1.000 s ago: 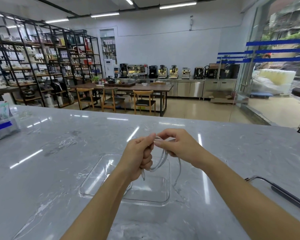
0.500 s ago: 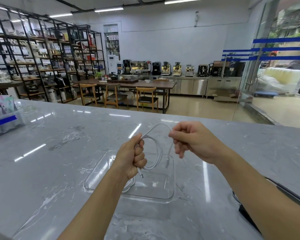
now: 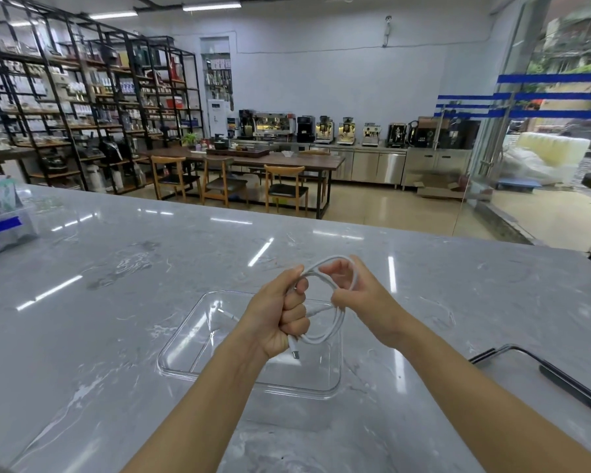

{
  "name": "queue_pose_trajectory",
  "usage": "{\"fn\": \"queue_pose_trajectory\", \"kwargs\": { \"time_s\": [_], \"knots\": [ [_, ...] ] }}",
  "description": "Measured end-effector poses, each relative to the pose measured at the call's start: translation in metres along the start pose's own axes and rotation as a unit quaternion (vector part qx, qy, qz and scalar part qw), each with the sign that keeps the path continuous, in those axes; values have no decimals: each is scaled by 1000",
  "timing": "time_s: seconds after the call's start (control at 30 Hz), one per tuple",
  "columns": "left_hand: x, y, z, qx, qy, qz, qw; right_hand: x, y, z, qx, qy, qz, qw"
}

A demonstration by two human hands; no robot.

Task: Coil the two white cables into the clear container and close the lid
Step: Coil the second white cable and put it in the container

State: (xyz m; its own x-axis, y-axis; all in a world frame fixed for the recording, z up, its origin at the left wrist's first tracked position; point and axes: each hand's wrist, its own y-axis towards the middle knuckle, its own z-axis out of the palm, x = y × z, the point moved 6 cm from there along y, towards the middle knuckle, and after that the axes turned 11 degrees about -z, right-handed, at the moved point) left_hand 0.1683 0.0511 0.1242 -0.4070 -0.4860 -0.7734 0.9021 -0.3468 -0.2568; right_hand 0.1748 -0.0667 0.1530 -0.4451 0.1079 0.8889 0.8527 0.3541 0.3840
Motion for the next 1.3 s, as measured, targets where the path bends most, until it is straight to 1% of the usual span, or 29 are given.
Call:
{"fn": "queue_pose_trajectory", "kwargs": {
  "time_s": [0.07, 0.1, 0.13, 0.17, 0.27, 0.3, 0.43, 0.53, 0.6, 0.67, 0.73, 0.8, 0.87, 0.93, 0.97, 1.03, 1.13, 1.17, 1.23, 1.27, 1.3],
  "knots": [
    [2, 1, 4, 10, -9, -9, 1000, -4, -2, 6, 38, 107, 3, 994],
    [3, 2, 6, 12, -14, -12, 1000, -4, -4, 9, 52, 142, -2, 988],
    [3, 3, 6, 14, -19, -15, 1000, -4, -6, 9, 58, 150, -8, 987],
    [3, 4, 7, 16, -25, -18, 999, -4, -7, 9, 57, 134, -12, 989],
    [2, 7, 7, 18, -38, -21, 999, -8, -10, 10, 47, 24, -18, 998],
    [2, 8, 7, 18, -37, -21, 999, -8, -11, 10, 45, 5, -18, 999],
    [-9, 7, 2, 13, -54, -8, 998, -5, -16, -8, 23, -21, -22, 999],
    [-24, 3, -9, -13, -40, 23, 999, -6, -21, -42, -29, -47, -14, 998],
    [-25, 2, -11, -34, -4, 27, 999, -7, -23, -58, -28, -75, -5, 997],
    [-20, 2, -7, -41, 16, 29, 999, -6, -24, -60, -1, -108, 11, 994],
    [-15, 4, 0, -39, 25, 30, 998, -5, -25, -50, 34, -106, 18, 994],
    [-9, 6, 10, -33, 33, 26, 999, -3, -24, -34, 51, -70, 15, 996],
    [-3, 8, 19, -28, 37, 20, 999, -2, -22, -21, 26, -48, 19, 998],
    [3, 8, 25, -26, 46, 12, 999, 0, -18, -19, -23, -93, 9, 995],
    [4, 7, 27, -28, 65, 7, 997, 1, -17, -22, -41, -133, -2, 990],
    [2, 1, 27, -47, 141, -4, 989, 1, -17, -28, -46, -197, -19, 979],
    [-9, -7, 20, -90, 292, -9, 952, 1, -18, -32, 5, -277, -21, 961],
    [-12, -8, 18, -106, 337, -2, 936, 0, -18, -30, 31, -323, -24, 945],
    [-17, -9, 13, -150, 407, 27, 900, -2, -17, -26, 74, -434, -31, 897],
    [-19, -9, 11, -163, 422, 37, 891, -3, -16, -24, 86, -477, -35, 874],
    [-19, -9, 10, -156, 418, 30, 894, -4, -16, -22, 87, -497, -41, 862]
  ]
}}
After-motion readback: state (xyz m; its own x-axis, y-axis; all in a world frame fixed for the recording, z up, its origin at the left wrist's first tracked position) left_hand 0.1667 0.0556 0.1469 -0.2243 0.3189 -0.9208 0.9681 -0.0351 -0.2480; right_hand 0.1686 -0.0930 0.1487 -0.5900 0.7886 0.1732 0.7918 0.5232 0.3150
